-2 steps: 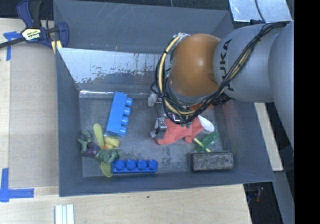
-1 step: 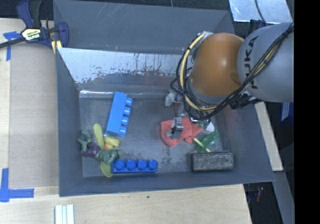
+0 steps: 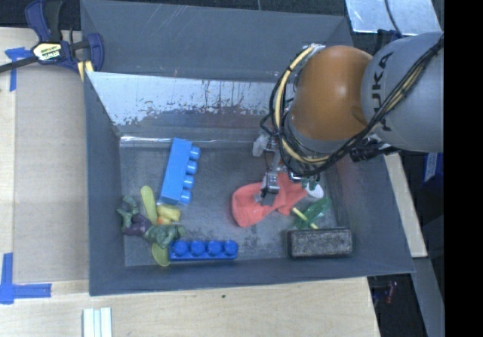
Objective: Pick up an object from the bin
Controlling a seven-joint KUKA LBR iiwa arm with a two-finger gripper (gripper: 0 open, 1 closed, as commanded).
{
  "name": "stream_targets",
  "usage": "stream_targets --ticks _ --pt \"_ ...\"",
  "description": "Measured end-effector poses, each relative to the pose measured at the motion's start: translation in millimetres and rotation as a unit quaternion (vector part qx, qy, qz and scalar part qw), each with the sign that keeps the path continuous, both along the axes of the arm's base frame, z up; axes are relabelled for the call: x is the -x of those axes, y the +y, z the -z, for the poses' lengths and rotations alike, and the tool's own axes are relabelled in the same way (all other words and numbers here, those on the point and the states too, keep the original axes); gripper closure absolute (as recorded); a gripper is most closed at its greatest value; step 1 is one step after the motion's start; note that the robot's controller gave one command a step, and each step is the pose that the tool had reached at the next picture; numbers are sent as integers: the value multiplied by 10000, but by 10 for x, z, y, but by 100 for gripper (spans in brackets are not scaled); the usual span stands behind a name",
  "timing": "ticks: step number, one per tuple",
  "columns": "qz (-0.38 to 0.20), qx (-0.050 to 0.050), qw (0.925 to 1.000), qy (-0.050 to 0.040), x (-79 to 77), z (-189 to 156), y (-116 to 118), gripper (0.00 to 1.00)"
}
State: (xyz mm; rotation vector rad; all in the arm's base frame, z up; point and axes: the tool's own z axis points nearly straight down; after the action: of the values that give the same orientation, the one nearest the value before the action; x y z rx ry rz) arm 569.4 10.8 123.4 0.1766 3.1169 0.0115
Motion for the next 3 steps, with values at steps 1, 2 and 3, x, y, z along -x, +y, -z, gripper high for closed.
stream_targets --ticks 1,2,3 --pt "-651 16 9979 -9 2 451 -556 0" --pt "-121 -14 9999 -34 368 526 -464 100" --pt "-122 -14 9999 -34 368 526 -465 100"
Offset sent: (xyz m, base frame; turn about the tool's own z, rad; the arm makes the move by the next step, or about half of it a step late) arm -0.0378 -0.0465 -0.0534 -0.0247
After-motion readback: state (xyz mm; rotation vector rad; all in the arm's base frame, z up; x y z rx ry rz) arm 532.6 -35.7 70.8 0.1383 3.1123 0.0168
